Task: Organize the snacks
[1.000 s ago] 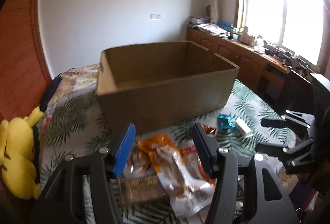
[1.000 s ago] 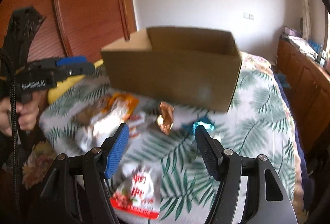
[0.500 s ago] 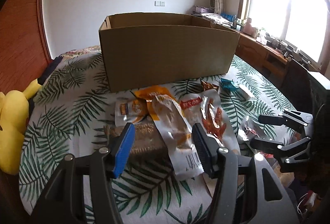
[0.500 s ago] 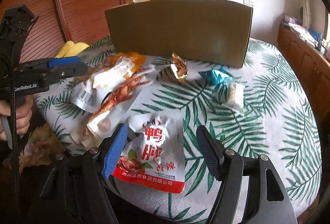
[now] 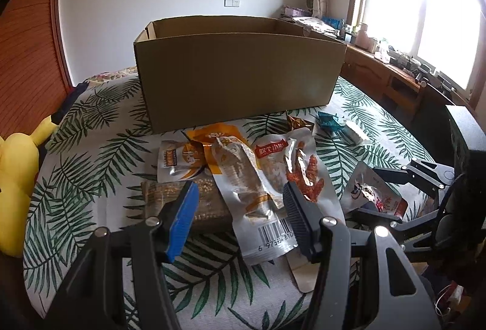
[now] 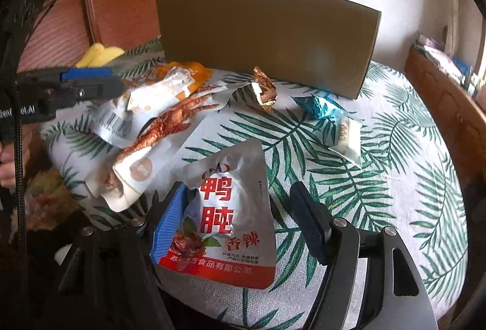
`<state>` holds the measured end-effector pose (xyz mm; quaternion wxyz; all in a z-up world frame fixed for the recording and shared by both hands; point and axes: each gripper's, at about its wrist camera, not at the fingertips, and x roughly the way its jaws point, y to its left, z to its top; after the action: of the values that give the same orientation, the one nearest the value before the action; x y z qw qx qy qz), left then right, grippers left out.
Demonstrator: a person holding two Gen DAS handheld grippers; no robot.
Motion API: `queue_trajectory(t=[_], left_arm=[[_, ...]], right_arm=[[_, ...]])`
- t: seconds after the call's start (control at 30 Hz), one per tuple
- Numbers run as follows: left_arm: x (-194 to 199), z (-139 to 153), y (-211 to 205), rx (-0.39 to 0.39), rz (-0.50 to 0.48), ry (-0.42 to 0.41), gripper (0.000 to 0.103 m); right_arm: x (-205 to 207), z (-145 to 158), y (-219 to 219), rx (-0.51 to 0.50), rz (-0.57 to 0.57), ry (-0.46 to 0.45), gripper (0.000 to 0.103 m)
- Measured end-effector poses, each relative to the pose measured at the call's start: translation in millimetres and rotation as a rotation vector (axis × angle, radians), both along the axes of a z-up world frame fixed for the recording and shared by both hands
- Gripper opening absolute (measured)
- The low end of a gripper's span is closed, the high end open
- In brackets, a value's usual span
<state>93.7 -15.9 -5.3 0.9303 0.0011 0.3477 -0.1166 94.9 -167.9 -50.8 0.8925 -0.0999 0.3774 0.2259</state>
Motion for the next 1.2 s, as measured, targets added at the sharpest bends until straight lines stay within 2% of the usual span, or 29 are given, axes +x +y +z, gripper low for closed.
queue_trajectory(t=[0.07,0.2,0.43,0.7,1.0,1.2], left_arm=[[1,1,-2,0.005,-0.003,-0.001,0.058],[6,0,-5,0.006,-0.006,0.009,0.058],[24,-5,-15,0.035,-0.004,0.033,0.058],[50,-16,-22,0.068,0.011,0.111,0.058],[75,-27,-31,0.152,0.006,0.175,0.058],[86,-28,-31,0.153,-0.001,0.199,0.059]], right_arm=[[2,1,-1,-0.002,0.007,0.009,0.071],[2,2,-5,-0.003,-0.012,-0.005,0.052],[-3,0,-9,0.023,-0.049,-0.036,0.052],[-4,-1,-10,0.037,-0.055,-0.037,0.053],[-4,-1,-11,0.041,-0.058,-0.04,0.053],[-4,-1,-11,0.05,-0.064,-0.045,0.053]])
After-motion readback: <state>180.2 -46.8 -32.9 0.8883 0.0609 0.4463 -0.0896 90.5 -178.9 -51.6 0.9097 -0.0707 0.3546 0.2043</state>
